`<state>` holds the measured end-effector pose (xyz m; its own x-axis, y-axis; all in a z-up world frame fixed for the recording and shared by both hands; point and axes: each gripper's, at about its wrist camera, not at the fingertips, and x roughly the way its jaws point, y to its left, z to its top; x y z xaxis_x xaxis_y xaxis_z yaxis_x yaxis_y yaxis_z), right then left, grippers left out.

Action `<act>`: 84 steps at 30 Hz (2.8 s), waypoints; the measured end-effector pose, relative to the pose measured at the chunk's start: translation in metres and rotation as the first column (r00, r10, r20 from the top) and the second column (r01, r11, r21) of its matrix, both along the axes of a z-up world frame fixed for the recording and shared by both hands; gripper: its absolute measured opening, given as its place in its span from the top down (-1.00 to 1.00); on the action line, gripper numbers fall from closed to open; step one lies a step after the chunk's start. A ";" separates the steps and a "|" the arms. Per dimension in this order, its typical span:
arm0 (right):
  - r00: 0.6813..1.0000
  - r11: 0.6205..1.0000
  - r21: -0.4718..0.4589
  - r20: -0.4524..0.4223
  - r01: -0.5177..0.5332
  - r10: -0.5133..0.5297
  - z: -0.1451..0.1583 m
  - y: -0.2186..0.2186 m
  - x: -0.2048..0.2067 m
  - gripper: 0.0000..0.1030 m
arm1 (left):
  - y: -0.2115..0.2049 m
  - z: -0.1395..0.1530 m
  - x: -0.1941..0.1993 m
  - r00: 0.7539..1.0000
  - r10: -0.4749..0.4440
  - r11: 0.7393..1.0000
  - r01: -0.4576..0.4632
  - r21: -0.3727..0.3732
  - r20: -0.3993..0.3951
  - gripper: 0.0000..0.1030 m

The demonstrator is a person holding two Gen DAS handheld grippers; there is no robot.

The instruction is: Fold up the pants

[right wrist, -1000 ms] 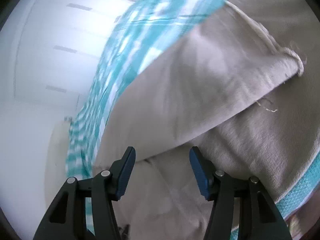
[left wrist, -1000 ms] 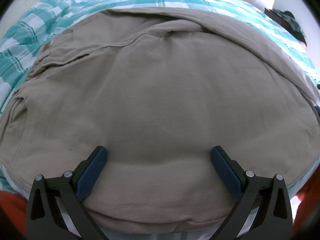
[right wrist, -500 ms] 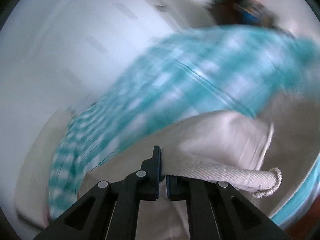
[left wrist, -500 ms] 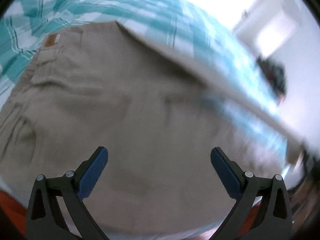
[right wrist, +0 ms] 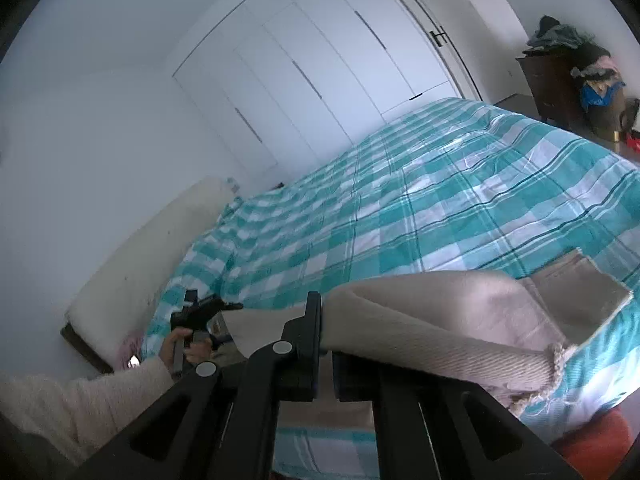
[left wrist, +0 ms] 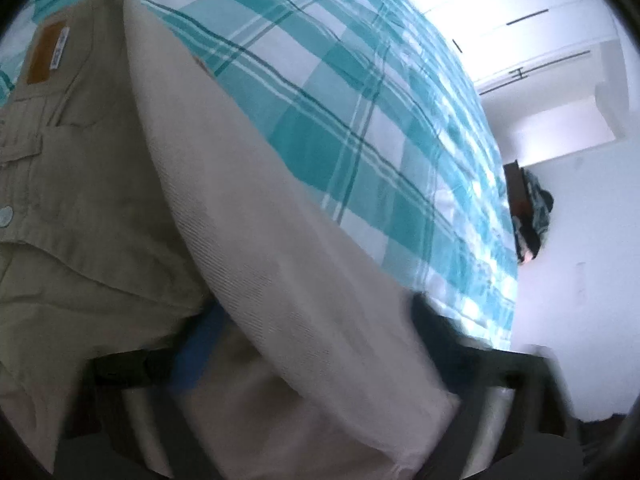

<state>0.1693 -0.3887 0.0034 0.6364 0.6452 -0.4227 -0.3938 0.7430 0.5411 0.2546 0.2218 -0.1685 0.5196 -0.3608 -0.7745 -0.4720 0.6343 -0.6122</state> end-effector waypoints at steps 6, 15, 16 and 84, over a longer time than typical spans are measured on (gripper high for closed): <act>0.996 0.993 -0.112 -0.087 -0.027 0.017 -0.027 -0.011 0.059 0.91 | -0.003 0.021 -0.011 0.996 0.062 0.997 -0.059 -0.048 0.061 0.95; 0.997 0.980 -0.187 -0.003 -0.073 0.074 0.009 -0.040 0.140 0.90 | -0.080 0.061 -0.123 0.978 -0.143 0.971 0.108 0.215 0.155 0.86; 0.997 0.981 -0.183 -0.059 -0.064 0.055 -0.008 -0.051 0.141 0.89 | -0.092 0.027 -0.131 0.982 -0.175 0.966 0.157 0.205 0.069 0.86; 0.881 0.858 -0.506 -0.360 0.090 -0.305 -0.177 -0.127 0.136 -0.46 | -0.131 -0.025 -0.167 0.964 -0.244 0.774 0.257 0.579 -0.102 -0.07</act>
<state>0.3050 -0.5159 -0.1737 0.4233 0.1840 -0.8871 -0.0293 0.9814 0.1896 0.0879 0.0912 -0.1938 0.4564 0.0469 -0.8885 -0.2539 0.9639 -0.0796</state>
